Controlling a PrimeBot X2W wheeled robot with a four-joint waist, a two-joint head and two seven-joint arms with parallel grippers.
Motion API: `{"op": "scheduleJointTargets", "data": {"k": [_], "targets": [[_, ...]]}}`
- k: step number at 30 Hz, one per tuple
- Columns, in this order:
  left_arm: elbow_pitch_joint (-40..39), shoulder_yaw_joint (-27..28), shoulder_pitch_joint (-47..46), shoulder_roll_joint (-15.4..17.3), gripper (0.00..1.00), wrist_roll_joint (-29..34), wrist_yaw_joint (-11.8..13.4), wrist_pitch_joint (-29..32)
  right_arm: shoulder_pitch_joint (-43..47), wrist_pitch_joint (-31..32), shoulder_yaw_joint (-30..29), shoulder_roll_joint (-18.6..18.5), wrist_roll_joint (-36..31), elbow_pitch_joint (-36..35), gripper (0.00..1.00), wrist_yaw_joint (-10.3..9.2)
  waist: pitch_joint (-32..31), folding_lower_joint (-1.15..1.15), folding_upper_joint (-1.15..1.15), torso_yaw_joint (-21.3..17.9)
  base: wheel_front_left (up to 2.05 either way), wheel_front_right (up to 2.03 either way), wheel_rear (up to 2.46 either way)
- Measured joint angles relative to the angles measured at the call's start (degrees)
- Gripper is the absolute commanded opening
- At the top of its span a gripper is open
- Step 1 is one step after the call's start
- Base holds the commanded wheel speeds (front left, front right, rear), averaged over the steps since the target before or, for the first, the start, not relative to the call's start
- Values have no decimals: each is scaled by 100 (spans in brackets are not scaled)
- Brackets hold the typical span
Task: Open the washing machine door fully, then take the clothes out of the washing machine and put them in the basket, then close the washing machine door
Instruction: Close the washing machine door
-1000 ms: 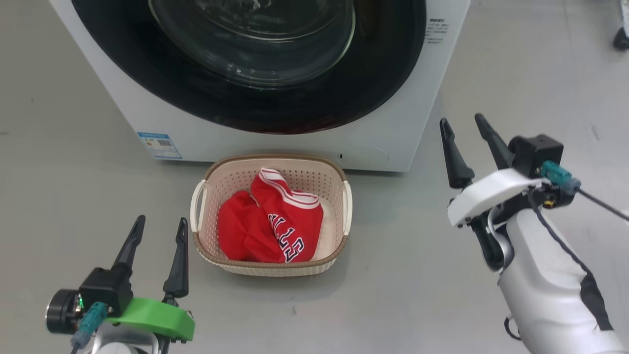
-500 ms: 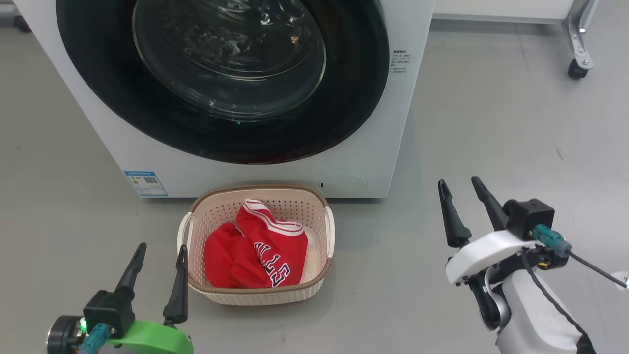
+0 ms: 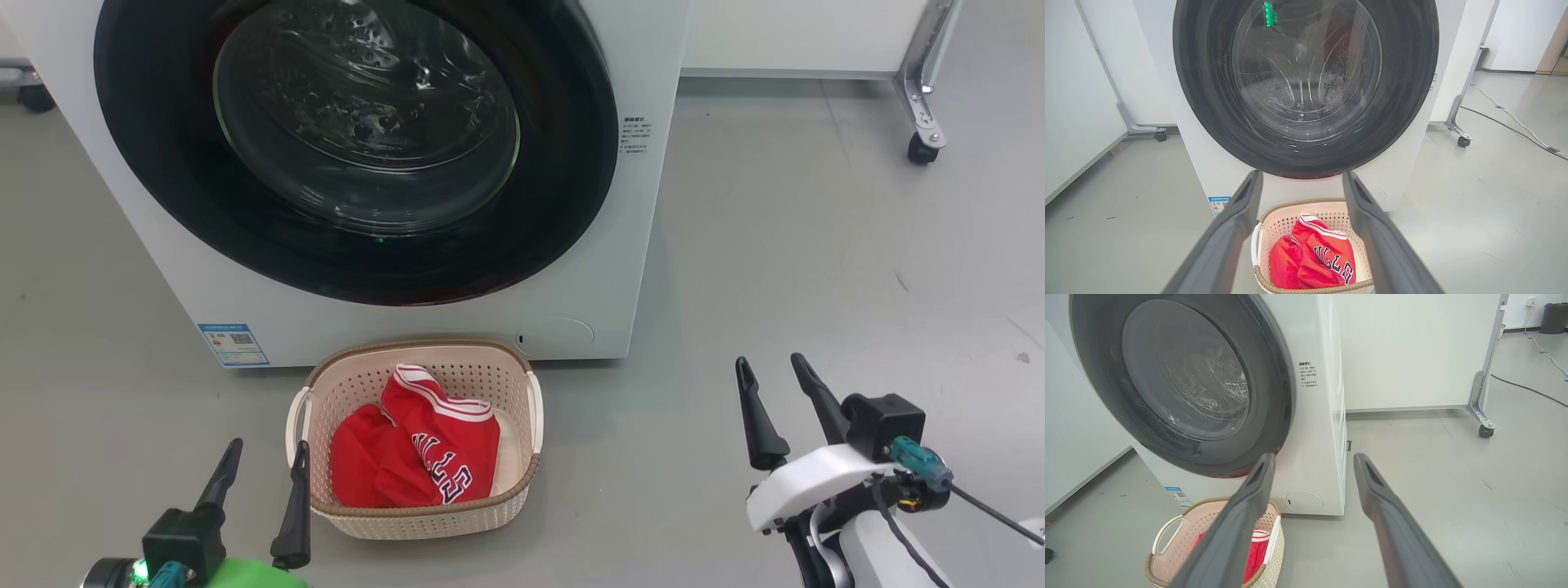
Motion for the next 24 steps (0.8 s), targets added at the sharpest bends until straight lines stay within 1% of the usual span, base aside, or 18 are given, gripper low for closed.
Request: {"op": "scheduleJointTargets", "data": {"k": [1, 10, 11, 24], "targets": [[-12, -3, 7, 0, 100, 0, 0, 27, 46, 0, 1, 0, -1, -13, 100, -42, -11, 0, 0, -7, 0, 0, 0], [-125, 4, 45, 13, 100, 1, 31, 81, 357, 0, 42, 13, -60, -225, 100, -52, -46, 0, 0, -43, 0, 0, 0], [-134, 5, 53, 23, 100, 1, 44, 81, 387, 0, 46, 15, -60, -245, 100, -94, -49, 0, 0, -48, 0, 0, 0], [-275, 37, 155, 69, 100, 2, 71, 151, 603, 0, 89, 24, -104, -459, 100, -152, -36, 0, 0, -100, 0, 0, 0]]}}
